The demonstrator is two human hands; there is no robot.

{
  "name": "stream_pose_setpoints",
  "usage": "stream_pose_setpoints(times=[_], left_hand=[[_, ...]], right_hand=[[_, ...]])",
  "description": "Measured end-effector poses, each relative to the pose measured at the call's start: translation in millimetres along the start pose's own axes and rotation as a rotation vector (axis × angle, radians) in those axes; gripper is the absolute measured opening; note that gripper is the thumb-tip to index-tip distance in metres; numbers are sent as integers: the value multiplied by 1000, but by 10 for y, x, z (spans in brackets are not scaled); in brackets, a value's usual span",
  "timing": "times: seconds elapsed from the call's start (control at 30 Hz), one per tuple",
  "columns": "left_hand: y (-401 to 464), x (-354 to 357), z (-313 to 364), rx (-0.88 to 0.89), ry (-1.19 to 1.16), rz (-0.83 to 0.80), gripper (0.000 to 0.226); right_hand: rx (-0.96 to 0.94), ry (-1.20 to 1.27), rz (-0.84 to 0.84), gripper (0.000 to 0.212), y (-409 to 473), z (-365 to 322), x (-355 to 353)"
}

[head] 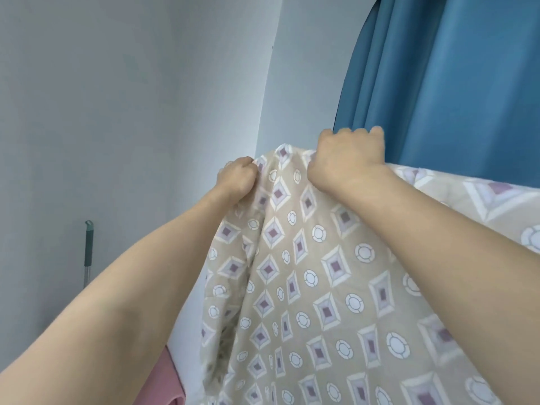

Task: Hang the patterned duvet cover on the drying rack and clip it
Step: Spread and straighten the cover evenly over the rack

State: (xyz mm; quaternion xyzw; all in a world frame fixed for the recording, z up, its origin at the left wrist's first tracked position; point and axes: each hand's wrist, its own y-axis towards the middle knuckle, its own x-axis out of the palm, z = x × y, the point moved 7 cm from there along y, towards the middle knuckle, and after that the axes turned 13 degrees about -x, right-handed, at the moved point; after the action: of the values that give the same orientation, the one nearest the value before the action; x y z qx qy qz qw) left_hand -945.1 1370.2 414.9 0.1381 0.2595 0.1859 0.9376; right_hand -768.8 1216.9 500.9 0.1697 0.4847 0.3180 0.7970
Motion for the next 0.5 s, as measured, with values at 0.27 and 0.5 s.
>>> stream_pose_setpoints(times=[0.27,0.5], left_hand=[[-212,-259,538,129,168,450,34],[-786,333,1256,427,-18,92,48]], right_hand=[[-49,-41,-85,37,-376,349,17],[-62,-59,-28,40,-525,429,-12]])
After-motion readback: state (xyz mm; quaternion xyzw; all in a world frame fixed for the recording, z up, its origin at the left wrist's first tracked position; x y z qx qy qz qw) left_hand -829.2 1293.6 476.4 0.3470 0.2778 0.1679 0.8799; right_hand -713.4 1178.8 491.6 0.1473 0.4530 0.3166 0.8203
